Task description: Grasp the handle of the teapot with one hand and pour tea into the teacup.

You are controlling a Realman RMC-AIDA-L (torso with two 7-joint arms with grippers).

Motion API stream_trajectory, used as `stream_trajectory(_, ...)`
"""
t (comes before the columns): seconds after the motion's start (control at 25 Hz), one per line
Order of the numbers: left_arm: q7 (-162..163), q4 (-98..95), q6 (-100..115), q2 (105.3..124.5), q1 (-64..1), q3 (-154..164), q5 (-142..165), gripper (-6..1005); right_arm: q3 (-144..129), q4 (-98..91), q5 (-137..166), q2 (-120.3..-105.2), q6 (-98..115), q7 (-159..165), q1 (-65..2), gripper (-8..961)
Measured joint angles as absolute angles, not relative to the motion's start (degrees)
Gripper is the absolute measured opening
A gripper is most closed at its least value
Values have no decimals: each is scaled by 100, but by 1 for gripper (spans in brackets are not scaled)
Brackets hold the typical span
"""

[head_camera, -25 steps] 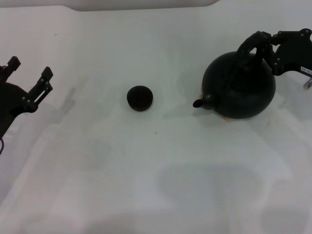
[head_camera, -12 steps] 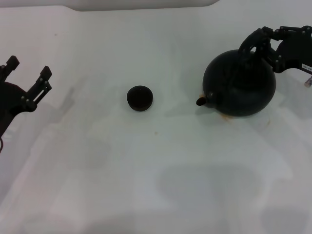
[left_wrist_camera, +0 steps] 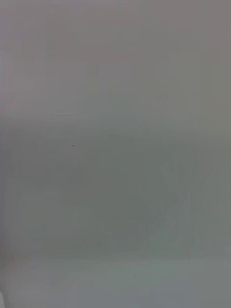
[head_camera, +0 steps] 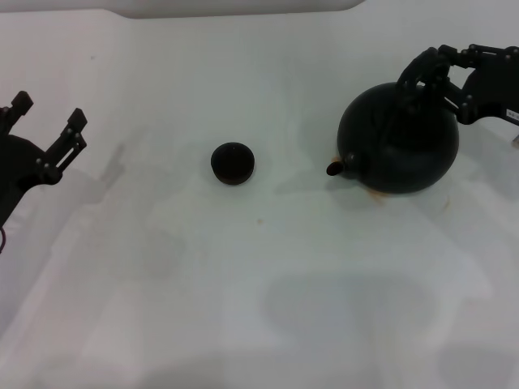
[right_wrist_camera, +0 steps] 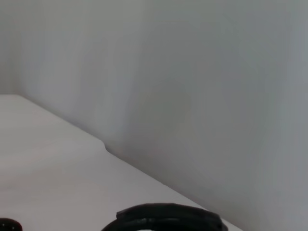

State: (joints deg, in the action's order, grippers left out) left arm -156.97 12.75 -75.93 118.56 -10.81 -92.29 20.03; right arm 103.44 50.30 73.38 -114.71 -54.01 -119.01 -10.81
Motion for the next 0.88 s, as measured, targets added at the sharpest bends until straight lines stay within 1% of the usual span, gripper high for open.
stream_trajectory(0.28,-15696,1274,-7593,11863,-1077,-9228,2003,817,10819,4772,7343,-11460,-5828,-11901,-1118,366)
stream_trajectory(0.44,-15696,1272,-7593,11865,-1075,-9228,2004,817,10984,4677,7358,-11435,-5990,-11952,-1100,484)
stream_trajectory(0.72,-15700,1262,-7594,11870,-1069,-9251,1972,817,11353,4397,7357,-11227,-6456,-11927,-1073,734)
stream_trajectory(0.88,-15701,1223,-7558,11873,-1056,-9400,1913,817,12040,4030,7355,-11198,-6601,-11964,-1096,732)
